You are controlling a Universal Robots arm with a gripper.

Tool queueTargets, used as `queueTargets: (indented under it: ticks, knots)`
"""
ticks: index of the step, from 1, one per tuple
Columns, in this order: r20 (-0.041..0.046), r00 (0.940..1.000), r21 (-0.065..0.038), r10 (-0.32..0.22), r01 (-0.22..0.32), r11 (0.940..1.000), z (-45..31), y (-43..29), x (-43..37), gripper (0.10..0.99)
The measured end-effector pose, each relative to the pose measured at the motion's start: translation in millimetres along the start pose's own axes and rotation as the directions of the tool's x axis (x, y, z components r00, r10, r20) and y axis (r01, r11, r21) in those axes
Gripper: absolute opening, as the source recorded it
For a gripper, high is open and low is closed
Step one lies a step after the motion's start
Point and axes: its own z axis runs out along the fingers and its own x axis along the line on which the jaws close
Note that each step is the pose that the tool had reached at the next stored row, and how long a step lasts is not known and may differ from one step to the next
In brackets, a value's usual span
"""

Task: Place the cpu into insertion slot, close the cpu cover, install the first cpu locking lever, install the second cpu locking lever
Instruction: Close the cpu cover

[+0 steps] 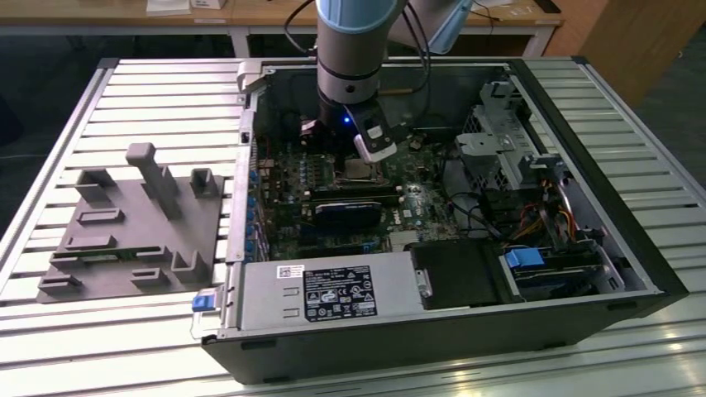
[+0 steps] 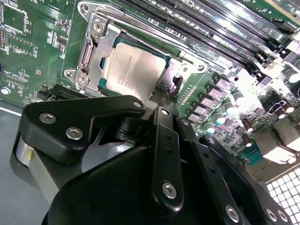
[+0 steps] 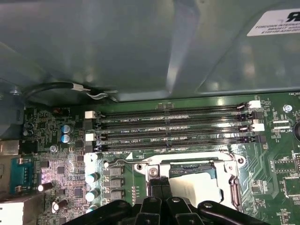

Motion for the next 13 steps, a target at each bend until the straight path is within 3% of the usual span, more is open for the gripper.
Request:
queueTargets:
  ticks: [5,13]
  knots:
    - [-0.0009,1.0,-0.011,0.0,0.0,0.9999,0.5,-1.4,-0.8,0.106]
    - [-0.0013,1.0,-0.014,0.0,0.0,0.9999,1.7,-3.2,-1.3,0.106]
